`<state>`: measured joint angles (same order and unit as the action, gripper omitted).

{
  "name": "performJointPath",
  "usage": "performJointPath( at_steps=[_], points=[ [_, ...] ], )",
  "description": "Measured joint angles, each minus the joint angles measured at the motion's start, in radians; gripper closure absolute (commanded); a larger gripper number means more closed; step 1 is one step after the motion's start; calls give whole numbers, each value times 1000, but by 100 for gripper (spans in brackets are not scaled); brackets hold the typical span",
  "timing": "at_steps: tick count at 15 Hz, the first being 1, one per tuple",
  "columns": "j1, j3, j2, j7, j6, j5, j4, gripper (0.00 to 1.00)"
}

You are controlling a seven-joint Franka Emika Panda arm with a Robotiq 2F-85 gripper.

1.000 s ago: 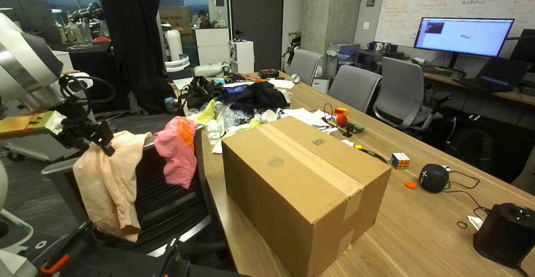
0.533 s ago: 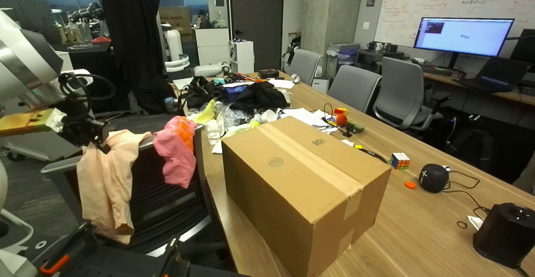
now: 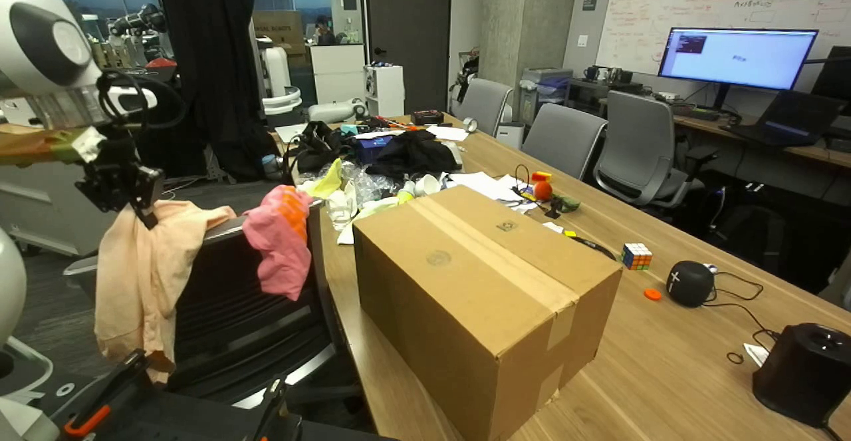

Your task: Pick up the clothes from the headrest of the chair and put them on the box

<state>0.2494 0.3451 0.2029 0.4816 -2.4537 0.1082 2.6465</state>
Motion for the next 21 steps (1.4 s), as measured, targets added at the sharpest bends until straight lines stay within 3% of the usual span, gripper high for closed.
performJointPath(
  at_steps=[5,9,14,21],
  points=[
    [-13,-53,143,-120,350,-12,-190,97],
    [-58,-88,173,-159,536,-8,-364,97],
    [-142,-116,122,-152,642,37,-536,97],
    [-254,-190,-84,-21,733,168,-741,97]
  ],
)
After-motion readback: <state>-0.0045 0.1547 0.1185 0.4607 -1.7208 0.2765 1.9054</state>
